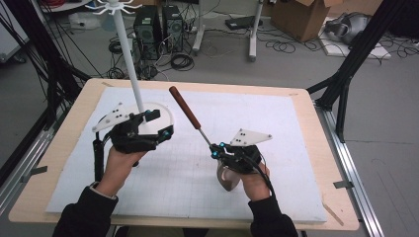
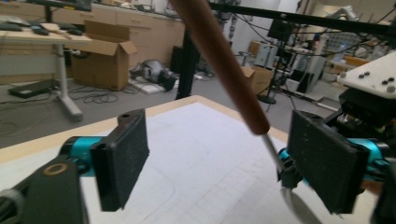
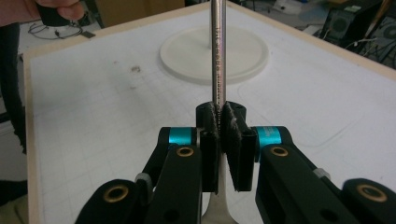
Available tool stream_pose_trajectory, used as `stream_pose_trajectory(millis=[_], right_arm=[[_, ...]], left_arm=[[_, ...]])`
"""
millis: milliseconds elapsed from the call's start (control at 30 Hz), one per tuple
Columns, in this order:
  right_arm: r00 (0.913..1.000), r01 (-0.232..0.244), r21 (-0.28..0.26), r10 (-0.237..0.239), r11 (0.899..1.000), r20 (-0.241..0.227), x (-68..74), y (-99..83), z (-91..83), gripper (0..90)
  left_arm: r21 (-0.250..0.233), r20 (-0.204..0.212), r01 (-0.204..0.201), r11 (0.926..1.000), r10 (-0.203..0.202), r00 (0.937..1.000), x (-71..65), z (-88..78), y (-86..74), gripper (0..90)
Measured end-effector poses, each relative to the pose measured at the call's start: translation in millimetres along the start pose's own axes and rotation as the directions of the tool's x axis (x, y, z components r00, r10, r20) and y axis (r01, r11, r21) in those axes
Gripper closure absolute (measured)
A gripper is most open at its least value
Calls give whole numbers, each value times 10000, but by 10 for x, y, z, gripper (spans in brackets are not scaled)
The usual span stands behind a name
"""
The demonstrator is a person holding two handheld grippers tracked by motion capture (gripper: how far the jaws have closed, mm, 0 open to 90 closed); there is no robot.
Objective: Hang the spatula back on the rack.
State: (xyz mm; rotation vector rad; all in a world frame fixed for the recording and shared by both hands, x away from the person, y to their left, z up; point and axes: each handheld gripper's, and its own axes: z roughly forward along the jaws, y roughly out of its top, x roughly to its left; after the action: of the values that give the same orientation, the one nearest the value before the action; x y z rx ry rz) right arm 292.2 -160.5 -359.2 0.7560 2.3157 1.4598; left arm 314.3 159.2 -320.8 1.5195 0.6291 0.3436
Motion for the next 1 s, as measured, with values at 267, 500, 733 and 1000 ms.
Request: stream_pose_trajectory(millis=[267,500,733,1000], right_arm=[[9978,359,-92,-353,9993,560,122,40,104,847],[9926,619,-128,-602,9980,1053,195,28,171,847],[9894,689,-200,-657,9974,1292,224,22,177,846],[9939,627,-397,-588,9972,929,231,49,145,844]], left_arm=[[367,204,490,9981,-497,9986,-14,289,97,270],[373,388,546,9978,-560,9977,-16,394,109,450],[286,685,1010,9945,-1028,9923,19,407,153,646],[92,2014,1762,9843,-1744,9639,39,378,217,704]])
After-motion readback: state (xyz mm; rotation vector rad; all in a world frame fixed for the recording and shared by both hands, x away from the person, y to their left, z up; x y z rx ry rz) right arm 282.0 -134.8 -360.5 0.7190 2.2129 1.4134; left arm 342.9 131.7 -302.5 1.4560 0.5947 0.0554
